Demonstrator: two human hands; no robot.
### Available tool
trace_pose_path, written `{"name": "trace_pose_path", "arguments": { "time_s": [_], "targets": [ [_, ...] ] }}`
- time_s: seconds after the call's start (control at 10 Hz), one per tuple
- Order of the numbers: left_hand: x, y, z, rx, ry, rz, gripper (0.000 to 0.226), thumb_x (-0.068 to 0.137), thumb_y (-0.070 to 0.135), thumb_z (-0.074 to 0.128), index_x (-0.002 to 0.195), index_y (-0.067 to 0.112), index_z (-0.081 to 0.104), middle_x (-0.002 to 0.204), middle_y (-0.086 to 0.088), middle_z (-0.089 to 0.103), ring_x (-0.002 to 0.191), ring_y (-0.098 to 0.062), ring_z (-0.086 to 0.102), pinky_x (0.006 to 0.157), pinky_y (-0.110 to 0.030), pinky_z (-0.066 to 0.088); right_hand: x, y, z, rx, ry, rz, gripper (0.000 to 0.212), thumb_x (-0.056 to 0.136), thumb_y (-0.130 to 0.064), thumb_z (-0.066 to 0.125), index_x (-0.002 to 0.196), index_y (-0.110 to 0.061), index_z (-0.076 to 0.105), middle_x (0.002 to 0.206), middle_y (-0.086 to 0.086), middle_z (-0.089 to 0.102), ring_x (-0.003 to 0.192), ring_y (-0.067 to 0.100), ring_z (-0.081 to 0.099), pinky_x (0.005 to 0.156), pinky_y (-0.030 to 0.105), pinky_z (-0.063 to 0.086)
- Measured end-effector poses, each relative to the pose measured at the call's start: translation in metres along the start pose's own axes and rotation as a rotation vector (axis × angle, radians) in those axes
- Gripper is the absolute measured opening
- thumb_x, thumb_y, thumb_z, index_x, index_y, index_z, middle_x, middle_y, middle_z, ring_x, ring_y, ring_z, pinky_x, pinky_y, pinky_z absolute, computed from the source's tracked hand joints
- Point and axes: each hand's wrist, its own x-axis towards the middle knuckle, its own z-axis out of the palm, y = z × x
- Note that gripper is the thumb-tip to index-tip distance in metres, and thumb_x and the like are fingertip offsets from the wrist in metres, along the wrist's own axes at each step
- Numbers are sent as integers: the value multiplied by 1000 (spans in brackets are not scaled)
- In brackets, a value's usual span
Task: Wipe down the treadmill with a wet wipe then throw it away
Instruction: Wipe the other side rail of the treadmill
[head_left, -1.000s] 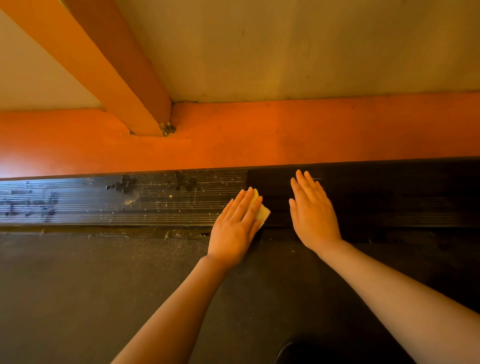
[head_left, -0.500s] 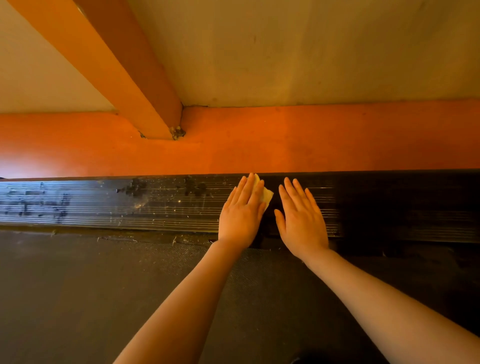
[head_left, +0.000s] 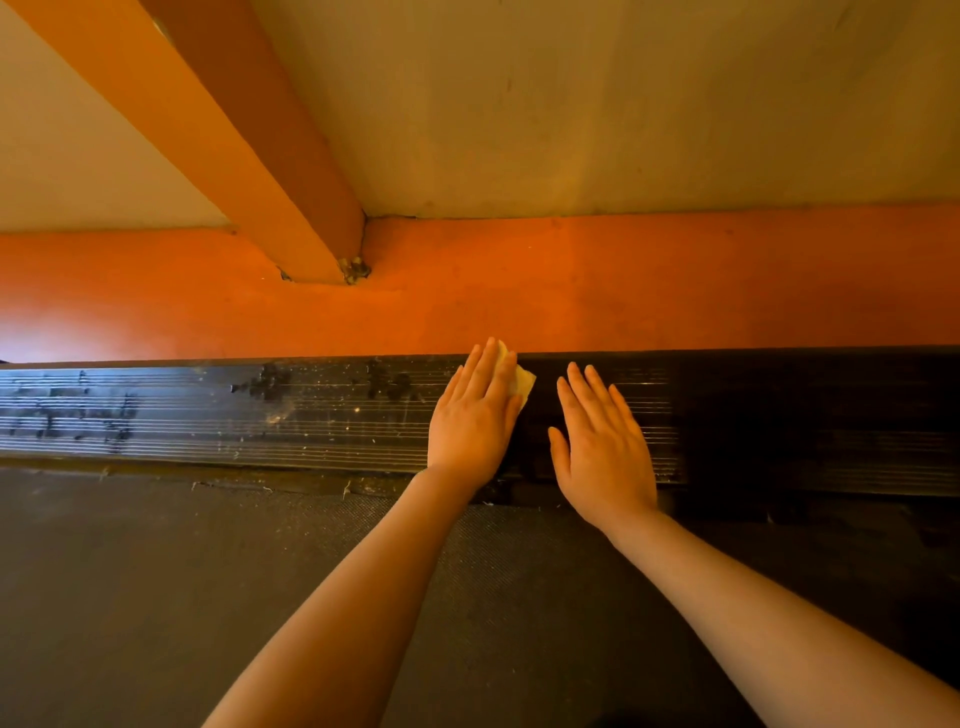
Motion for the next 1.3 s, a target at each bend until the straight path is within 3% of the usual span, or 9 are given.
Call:
{"name": "trace_pose_path", "arguments": {
  "time_s": [0.1,0.3,0.5,1.0,1.3],
  "targets": [
    [3,0,-1,-8,-9,-2,55,106,38,29,156,20,13,164,-2,5,144,-9,-10,117,-25,-2,0,0,0,9,4,-4,60,99,-41,23,146,-7,40,155,12,34,145,26,26,117,40,22],
    [-29,3,7,-48,43,-21,54,102,37,34,153,20,28,161,-4,19,148,-17,8,119,-32,12,1,0,-1,15,0,0,62,99,-42,21,146,-7,40,155,11,33,145,25,25,117,40,22],
    [-70,5,20,-27,61,-29,53,101,39,31,151,20,30,159,-4,23,148,-21,17,118,-36,18,1,0,0,-11,-2,6,60,100,-41,22,145,-7,41,154,12,36,144,26,30,115,39,23],
    [-13,-13,-1,-13,18,-72,55,105,37,33,155,20,17,163,-3,8,150,-17,2,118,-30,4,1,0,0,-7,4,4,60,99,-40,23,146,-7,41,154,12,35,145,26,27,116,40,23],
    [-57,0,17,-39,77,-139,54,102,38,30,151,17,31,159,-7,24,148,-23,16,118,-37,16,1,0,2,-24,-5,11,61,99,-41,20,146,-8,41,154,12,35,144,26,28,115,39,21]
  ]
}}
